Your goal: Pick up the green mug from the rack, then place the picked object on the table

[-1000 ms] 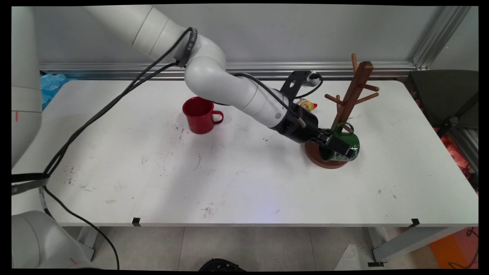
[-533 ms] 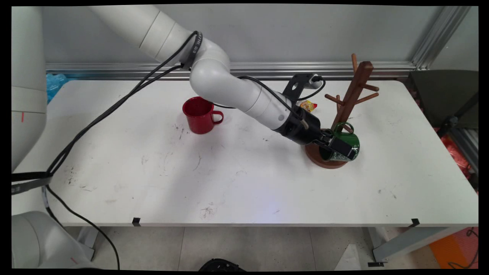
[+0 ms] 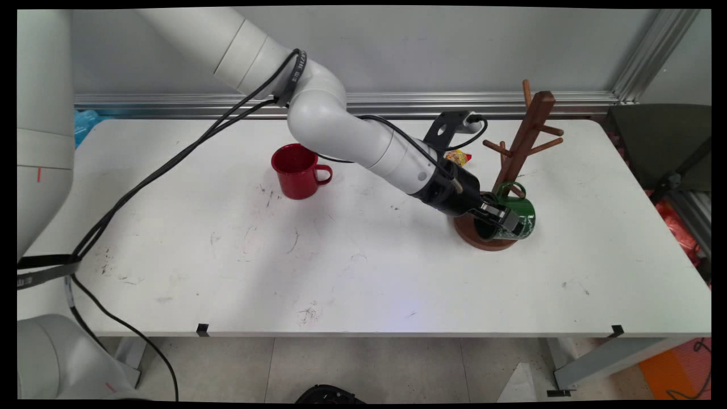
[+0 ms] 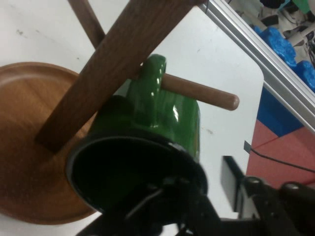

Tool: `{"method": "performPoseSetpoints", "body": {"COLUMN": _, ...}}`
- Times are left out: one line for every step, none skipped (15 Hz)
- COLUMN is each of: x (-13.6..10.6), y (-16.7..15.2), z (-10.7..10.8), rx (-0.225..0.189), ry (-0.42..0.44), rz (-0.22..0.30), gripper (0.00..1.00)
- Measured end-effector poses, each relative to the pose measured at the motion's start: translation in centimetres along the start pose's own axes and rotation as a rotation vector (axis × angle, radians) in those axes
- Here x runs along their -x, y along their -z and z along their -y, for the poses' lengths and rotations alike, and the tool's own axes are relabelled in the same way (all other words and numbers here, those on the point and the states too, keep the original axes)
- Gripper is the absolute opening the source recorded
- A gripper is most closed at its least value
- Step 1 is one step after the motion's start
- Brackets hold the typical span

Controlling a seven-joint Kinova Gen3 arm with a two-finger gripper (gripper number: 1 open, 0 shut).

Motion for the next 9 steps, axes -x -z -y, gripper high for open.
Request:
{"method": "performPoseSetpoints", "body": {"x": 0.03, "y": -0.01, "z": -0.01, "rx": 0.0, "ry": 0.001, "rz": 0.0, "gripper": 0.0}}
{"method": "performPoseSetpoints", "body": {"x": 0.08, "y": 0.0, "z": -0.04, "rx": 0.0, "ry": 0.001, "rz": 0.002, "gripper": 0.0}}
{"method": "performPoseSetpoints", "body": {"x": 0.13, "y": 0.02, "z": -0.08, "rx": 0.0, "ry": 0.001, "rz": 0.002, "gripper": 0.0}}
{"method": "performPoseSetpoints", "body": {"x": 0.22, "y": 0.1, "z": -0.13, "rx": 0.0, "ry": 0.002, "rz": 0.004, "gripper": 0.0}}
{"method": "performPoseSetpoints", "body": {"x": 0.3, "y": 0.16, "z": -0.19, "rx": 0.0, "ry": 0.001, "rz": 0.005, "gripper": 0.0}}
{"method": "performPoseSetpoints", "body": {"x": 0.36, "y": 0.2, "z": -0.28, "rx": 0.002, "ry": 0.001, "rz": 0.007, "gripper": 0.0}}
{"method": "performPoseSetpoints", "body": {"x": 0.43, "y": 0.3, "z": -0.37, "rx": 0.003, "ry": 0.0, "rz": 0.008, "gripper": 0.0}}
{"method": "performPoseSetpoints", "body": {"x": 0.47, "y": 0.41, "z": -0.46, "rx": 0.004, "ry": -0.001, "rz": 0.008, "gripper": 0.0}}
{"method": "performPoseSetpoints", "body": {"x": 0.51, "y": 0.51, "z": -0.54, "rx": 0.006, "ry": -0.001, "rz": 0.007, "gripper": 0.0}}
